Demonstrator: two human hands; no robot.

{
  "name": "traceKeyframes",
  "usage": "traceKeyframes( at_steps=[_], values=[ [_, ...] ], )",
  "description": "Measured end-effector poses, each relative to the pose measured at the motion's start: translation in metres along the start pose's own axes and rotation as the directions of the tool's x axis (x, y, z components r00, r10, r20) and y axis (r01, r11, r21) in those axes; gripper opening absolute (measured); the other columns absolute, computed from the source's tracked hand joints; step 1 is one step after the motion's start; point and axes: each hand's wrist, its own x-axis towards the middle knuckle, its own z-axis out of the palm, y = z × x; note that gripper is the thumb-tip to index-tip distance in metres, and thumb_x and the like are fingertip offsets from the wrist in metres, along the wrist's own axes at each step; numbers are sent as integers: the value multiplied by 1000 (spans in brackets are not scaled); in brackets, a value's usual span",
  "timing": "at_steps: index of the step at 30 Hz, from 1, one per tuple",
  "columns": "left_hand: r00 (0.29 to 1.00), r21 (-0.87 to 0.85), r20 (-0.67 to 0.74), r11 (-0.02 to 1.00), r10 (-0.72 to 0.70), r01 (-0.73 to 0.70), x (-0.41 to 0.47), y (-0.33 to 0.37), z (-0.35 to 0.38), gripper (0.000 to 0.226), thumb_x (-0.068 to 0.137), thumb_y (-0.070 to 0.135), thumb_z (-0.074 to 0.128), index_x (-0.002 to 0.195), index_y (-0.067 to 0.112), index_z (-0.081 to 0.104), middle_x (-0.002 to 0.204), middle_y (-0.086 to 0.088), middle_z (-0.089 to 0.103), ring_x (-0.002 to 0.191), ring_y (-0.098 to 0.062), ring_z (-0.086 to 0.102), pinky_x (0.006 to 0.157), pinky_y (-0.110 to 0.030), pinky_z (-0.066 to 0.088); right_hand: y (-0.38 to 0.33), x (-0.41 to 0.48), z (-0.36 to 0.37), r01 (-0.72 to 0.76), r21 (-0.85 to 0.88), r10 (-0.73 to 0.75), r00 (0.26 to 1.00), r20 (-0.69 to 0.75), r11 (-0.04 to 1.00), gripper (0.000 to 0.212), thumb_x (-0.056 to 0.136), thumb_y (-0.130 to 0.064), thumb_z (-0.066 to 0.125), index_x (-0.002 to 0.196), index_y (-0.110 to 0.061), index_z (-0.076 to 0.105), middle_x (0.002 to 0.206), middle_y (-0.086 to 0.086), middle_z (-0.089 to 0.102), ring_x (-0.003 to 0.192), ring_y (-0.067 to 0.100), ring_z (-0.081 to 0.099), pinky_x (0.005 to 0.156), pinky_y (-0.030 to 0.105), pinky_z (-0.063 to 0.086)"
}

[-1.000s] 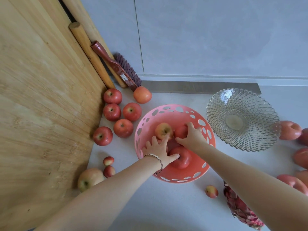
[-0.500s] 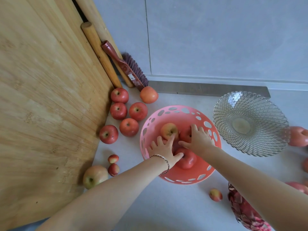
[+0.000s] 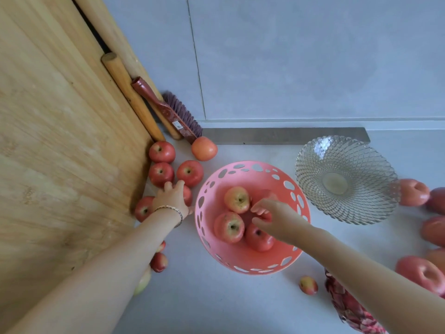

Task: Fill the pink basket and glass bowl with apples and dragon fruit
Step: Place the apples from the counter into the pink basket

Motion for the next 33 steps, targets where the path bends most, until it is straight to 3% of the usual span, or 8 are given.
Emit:
traceKeyframes(
  at_steps=[6,10,13,18,21,25,28,33],
  values=[
    [973,-137,-231,990,3,-36,-14,2,-3,62,71,35,72,124,22,42,114,-19,46,104,-42,49,77,-43,44,-6,-8,-1,56,4,-55,996,-65,998,29,78,-14,64,107,-14,64,107,6,62,103,19,54,82,14,35],
    [862,-423,-507,867,15,-263,-42,18,-36,49,62,30,75,104,15,55,97,-17,58,91,-36,56,65,-37,45,-28,-7,-11,182,66,-167,968,-186,981,40,74,-14,67,113,-17,59,110,5,58,102,20,56,93,31,42],
    [802,-456,-588,777,104,-435,-68,40,-52,47,60,25,75,102,14,57,93,-11,61,88,-27,55,73,-34,46,-51,2,-8,220,103,-206,969,-137,970,62,72,-21,71,128,-29,44,126,1,46,102,14,54,91,25,41],
    [929,-799,-319,473,189,-371,-88,70,-49,29,65,44,64,90,42,50,95,16,59,85,8,57,75,-9,44,-65,16,-5,345,241,-280,922,-266,907,85,60,-22,82,132,-26,38,123,5,46,104,-2,40,89,0,28],
    [929,-721,-236,590,285,-363,-74,62,-39,17,82,34,62,97,38,53,94,15,60,84,10,58,69,-2,42,-49,23,-14,277,134,-236,937,-257,952,79,50,-33,85,119,-28,47,119,1,54,102,5,47,82,-4,27],
    [939,-366,-256,876,230,-314,-49,42,-25,49,85,23,58,128,6,41,125,-16,49,119,-30,44,95,-35,36,-27,41,-21,31,-169,-75,962,-262,985,79,49,-43,82,117,-32,44,116,0,48,105,25,51,78,29,40],
    [995,-528,14,846,96,-75,-46,40,-12,47,82,7,51,127,10,36,120,-16,54,113,-33,52,91,-37,42,-14,57,-27,-73,-316,-6,971,-241,946,81,53,-47,79,122,-31,42,118,4,46,108,30,47,77,36,43],
    [987,-564,69,822,146,-82,-44,33,9,68,78,-7,37,137,27,31,113,1,57,106,-20,54,86,-23,39,-4,70,-21,-53,-495,-57,978,-203,867,79,63,-43,75,130,-28,37,121,9,41,109,31,41,79,40,45]
  ],
)
